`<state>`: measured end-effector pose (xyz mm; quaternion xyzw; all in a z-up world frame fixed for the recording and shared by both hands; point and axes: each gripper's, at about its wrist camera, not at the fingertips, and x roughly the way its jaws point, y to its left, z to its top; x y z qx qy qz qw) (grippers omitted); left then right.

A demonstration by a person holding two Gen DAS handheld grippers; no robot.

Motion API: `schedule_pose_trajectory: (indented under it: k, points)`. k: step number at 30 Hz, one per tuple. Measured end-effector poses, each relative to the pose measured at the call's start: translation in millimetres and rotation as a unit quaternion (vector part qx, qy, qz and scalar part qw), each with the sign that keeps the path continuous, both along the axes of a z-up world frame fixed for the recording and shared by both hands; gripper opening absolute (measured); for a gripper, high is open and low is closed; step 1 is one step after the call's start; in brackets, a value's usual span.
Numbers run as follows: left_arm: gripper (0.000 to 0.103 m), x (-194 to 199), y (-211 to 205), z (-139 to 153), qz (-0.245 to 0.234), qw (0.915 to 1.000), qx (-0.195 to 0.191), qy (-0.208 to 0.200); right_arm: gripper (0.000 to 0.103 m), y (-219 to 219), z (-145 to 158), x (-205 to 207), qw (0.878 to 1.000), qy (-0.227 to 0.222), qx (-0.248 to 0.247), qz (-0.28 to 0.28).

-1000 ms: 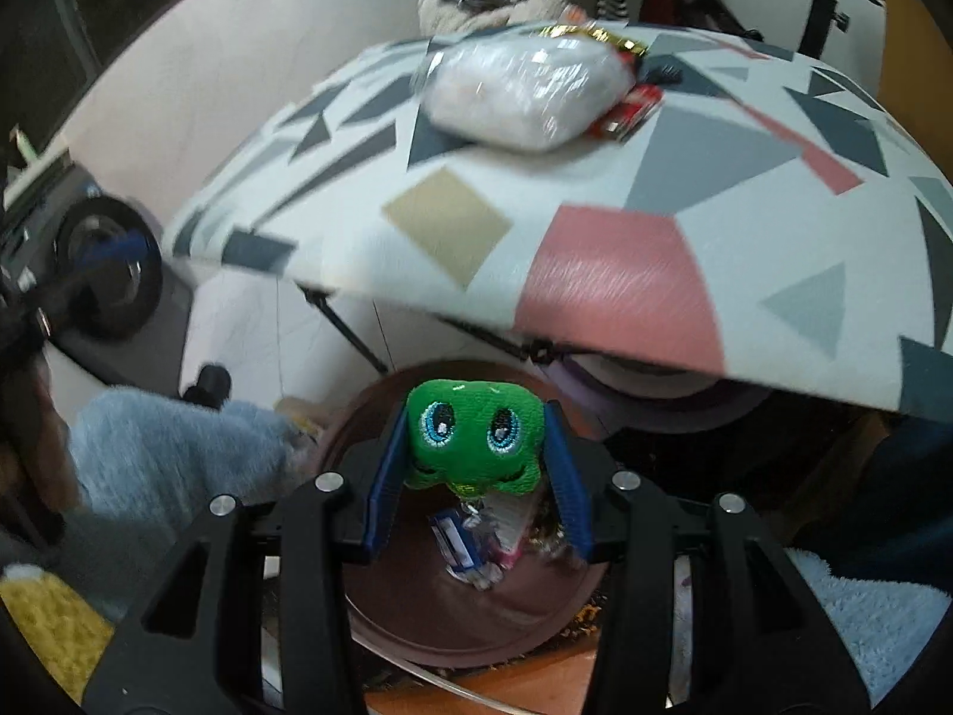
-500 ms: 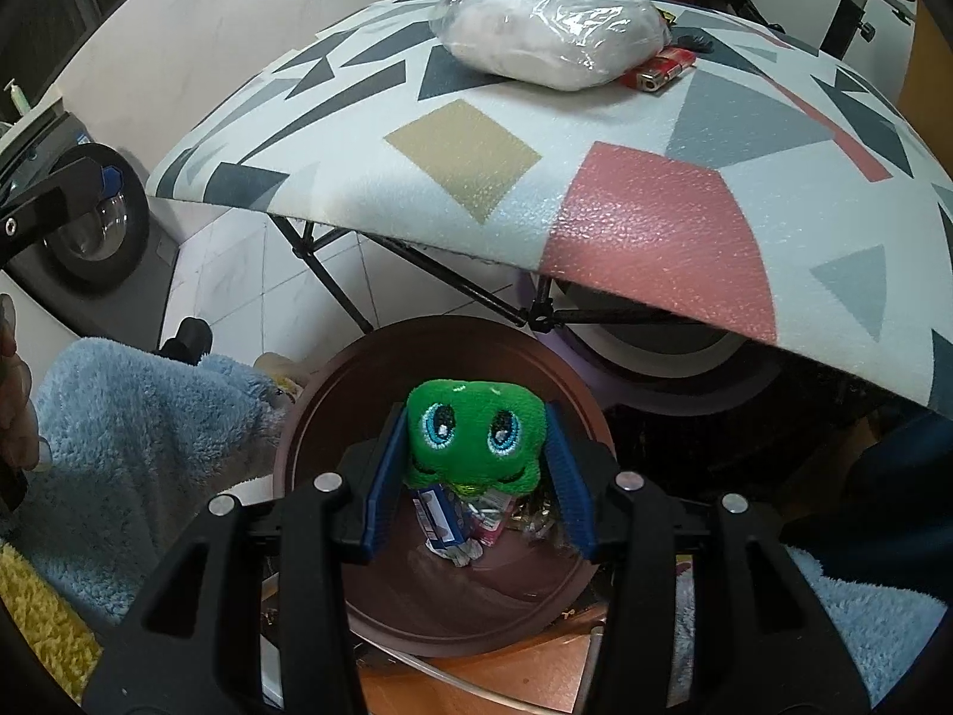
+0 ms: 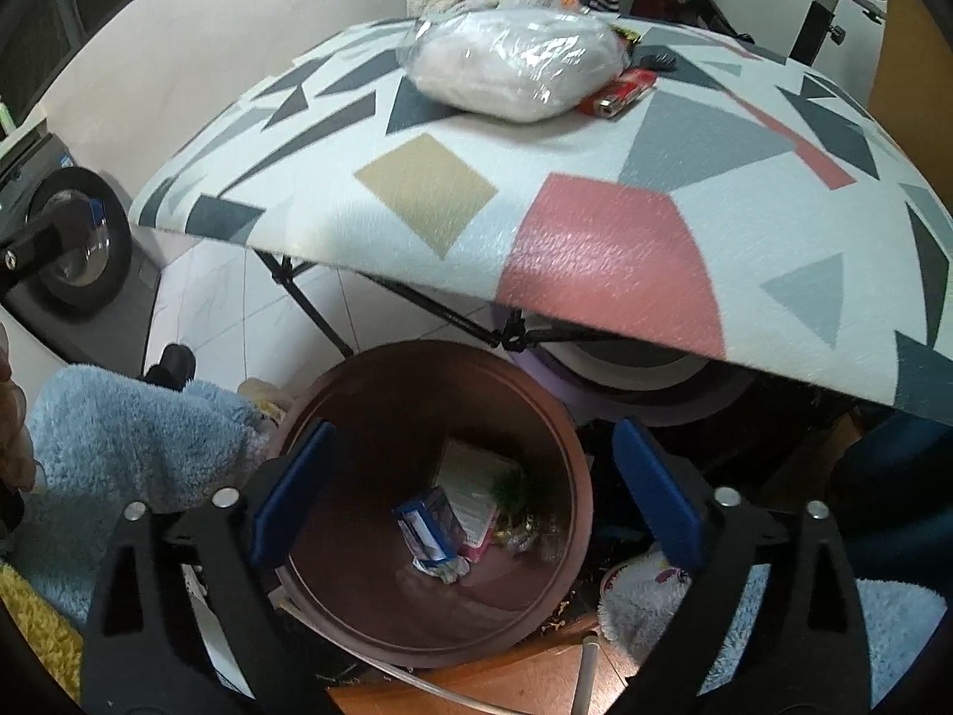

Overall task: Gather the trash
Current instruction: 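Move both grippers back to the table toward the white plastic bag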

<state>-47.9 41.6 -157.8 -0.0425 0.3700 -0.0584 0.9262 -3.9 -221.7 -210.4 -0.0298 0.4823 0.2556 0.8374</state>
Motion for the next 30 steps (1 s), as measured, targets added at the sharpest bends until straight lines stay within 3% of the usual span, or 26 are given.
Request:
schedule_pose_trajectory:
  k: [17,30]
  points:
    - [0.093,9,12,4,0.016,0.9997,-0.019,-0.002,0.097,-24,39,21,0.997,-0.062,0.001,-0.036]
    - [0.093,27,21,3,0.025,0.9993,-0.025,0.008,0.097,-39,56,49,0.996,-0.082,0.004,-0.038]
